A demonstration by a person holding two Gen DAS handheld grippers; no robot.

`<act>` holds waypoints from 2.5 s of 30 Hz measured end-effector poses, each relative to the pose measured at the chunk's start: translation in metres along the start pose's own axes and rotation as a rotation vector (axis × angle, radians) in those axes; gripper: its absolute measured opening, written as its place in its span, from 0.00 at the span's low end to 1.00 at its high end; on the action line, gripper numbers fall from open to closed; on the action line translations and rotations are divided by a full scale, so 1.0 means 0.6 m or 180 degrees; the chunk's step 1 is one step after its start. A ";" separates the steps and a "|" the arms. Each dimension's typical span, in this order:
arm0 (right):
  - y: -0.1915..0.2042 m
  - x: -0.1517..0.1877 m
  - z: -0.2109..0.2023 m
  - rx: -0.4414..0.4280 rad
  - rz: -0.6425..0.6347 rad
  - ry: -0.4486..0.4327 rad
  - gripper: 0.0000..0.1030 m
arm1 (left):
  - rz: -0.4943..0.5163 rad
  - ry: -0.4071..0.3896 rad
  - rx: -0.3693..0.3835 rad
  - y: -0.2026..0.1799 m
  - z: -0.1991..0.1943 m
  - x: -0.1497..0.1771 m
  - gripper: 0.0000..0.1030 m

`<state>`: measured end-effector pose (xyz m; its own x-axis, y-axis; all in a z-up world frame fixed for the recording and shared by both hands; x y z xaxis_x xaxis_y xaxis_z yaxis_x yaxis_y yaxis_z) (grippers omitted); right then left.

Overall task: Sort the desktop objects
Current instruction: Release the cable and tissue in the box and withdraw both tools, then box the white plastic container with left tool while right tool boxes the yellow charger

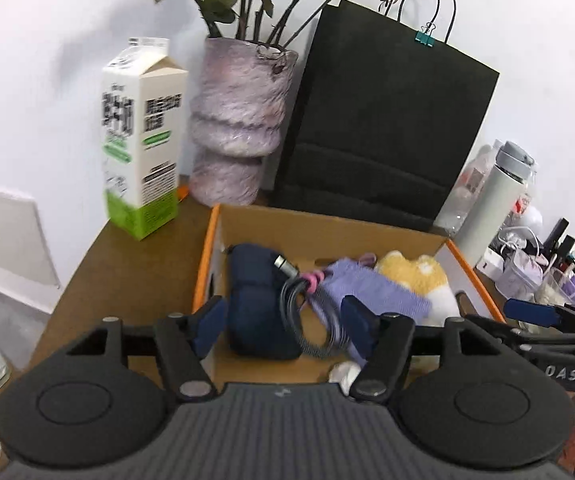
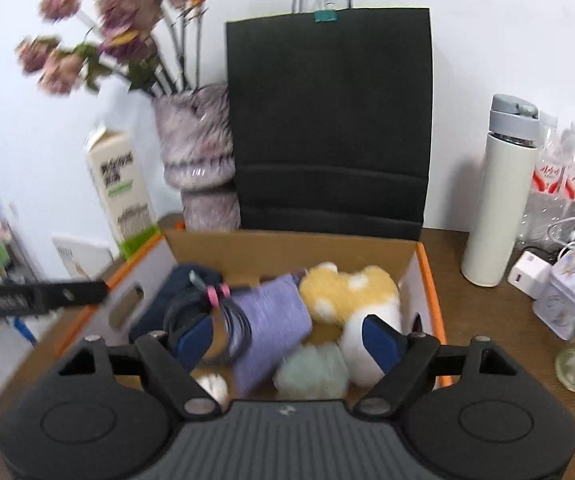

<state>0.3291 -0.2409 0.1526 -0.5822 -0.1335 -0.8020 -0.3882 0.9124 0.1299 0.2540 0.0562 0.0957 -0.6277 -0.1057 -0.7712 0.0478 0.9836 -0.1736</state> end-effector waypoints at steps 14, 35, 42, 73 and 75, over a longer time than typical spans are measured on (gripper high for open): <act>0.002 0.315 -0.239 0.0234 0.0197 -0.0011 0.83 | -0.0091 0.0115 -0.0137 -0.010 -0.236 0.380 0.98; 0.040 0.429 -0.311 0.0085 0.0219 -0.0102 0.89 | 0.0203 0.0014 0.0251 -0.088 -0.262 0.411 1.00; 0.020 0.425 -0.301 -0.0025 0.0455 -0.0063 0.88 | 0.0740 -0.0315 0.0214 -0.132 -0.171 0.306 1.00; 0.082 0.215 -0.098 -0.0147 -0.0430 -0.0103 0.59 | 0.0507 -0.0157 0.0180 -0.046 -0.233 0.383 0.95; 0.086 0.217 -0.075 -0.0168 -0.0399 0.0003 0.49 | 0.0565 -0.0125 0.0146 -0.052 -0.225 0.382 0.98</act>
<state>0.2013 -0.2284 0.0810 -0.5273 -0.2456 -0.8134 -0.4950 0.8669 0.0591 0.0040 0.0208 0.0071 -0.5755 0.0625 -0.8154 0.1910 0.9798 -0.0596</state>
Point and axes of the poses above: each gripper's, at about its wrist camera, not at the fingertips, and z roughly the way its jaws point, y to its left, x to its underside, the point moved 4 cm from there along z, roughly the way its jaws point, and after that the axes turned 4 degrees about -x, right-handed, at the moved point
